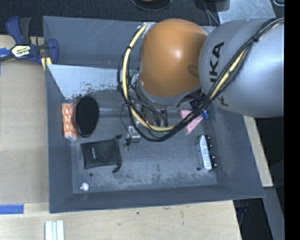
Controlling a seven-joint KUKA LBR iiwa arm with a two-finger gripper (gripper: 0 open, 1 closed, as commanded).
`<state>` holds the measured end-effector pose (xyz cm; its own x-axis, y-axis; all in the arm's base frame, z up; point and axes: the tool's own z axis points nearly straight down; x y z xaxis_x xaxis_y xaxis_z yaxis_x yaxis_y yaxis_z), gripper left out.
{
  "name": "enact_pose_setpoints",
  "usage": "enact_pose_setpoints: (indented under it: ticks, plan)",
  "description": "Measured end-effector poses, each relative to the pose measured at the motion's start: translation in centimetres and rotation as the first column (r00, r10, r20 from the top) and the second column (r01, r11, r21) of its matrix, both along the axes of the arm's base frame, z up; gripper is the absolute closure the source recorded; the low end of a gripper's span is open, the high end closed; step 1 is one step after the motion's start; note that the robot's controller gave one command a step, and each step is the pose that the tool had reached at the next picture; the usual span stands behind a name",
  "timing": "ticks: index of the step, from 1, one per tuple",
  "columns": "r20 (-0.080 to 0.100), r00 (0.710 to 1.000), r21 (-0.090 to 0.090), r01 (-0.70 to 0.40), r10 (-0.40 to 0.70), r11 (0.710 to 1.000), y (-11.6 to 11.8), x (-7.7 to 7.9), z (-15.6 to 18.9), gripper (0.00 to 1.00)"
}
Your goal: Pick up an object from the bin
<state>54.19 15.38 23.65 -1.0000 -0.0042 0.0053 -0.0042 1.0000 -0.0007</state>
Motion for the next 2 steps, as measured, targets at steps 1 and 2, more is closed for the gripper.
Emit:
enact_pose_setpoints:
  ticks: [1,2]
  plan:
    - [0.009,1.000,0.002,0.004,-0.004,1.000,-0.1,0.1,0.5,0.00]
    - [0.007,0.995,0.002,-0.099,0.099,0.995,2.5,0.0,-6.4,0.00]
